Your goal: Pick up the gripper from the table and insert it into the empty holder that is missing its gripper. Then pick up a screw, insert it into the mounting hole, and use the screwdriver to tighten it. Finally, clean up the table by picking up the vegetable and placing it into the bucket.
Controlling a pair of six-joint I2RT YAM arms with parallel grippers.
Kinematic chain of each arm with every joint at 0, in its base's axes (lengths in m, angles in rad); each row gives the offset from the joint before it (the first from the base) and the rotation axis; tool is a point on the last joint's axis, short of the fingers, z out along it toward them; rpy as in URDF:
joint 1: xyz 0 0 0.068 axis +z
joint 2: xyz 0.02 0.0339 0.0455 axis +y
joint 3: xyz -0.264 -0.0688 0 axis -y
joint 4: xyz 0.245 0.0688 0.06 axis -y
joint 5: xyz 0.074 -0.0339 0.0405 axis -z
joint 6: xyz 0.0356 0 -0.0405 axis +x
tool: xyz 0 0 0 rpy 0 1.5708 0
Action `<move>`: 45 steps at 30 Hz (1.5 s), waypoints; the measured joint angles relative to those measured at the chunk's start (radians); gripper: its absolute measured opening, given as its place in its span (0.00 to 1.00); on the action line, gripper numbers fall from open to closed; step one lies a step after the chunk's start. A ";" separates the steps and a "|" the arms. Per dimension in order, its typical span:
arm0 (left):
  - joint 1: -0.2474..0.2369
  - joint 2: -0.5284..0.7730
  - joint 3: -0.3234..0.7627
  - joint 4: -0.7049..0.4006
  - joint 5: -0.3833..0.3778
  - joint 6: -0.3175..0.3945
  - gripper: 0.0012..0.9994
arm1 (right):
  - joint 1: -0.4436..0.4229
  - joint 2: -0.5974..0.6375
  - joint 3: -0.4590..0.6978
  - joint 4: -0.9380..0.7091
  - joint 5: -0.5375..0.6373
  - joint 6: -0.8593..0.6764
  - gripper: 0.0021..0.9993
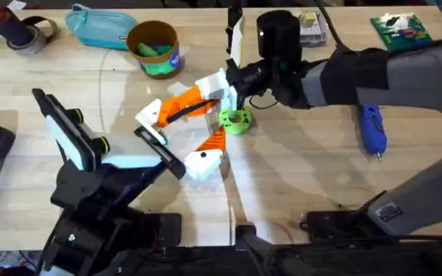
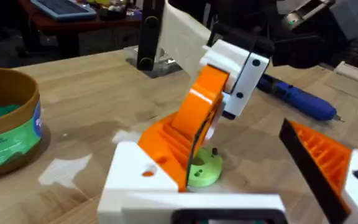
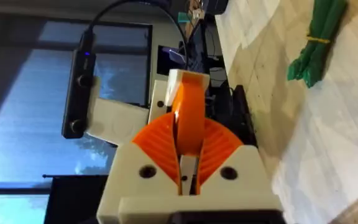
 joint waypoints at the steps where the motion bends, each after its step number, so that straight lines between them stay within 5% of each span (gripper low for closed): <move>1: 0.001 0.000 0.000 0.000 0.003 0.000 0.99 | 0.000 0.000 0.000 0.000 -0.001 -0.007 0.10; 7: 0.002 0.000 -0.001 0.003 0.007 0.000 0.99 | 0.000 0.000 0.000 -0.001 0.009 -0.032 0.10; 10: 0.002 0.000 -0.001 0.003 0.011 0.000 0.99 | 0.000 0.000 -0.001 -0.001 0.017 -0.043 0.01; 22: 0.007 0.000 -0.001 0.003 0.039 -0.004 0.99 | 0.041 0.029 0.026 0.006 0.022 -0.058 0.01; 40: 0.015 0.000 -0.001 0.004 0.015 0.010 0.99 | 0.059 0.048 0.077 -0.019 0.084 -0.056 0.01; 45: 0.019 0.000 -0.001 0.002 -0.006 0.004 0.99 | 0.075 0.049 0.079 -0.017 0.125 -0.054 0.10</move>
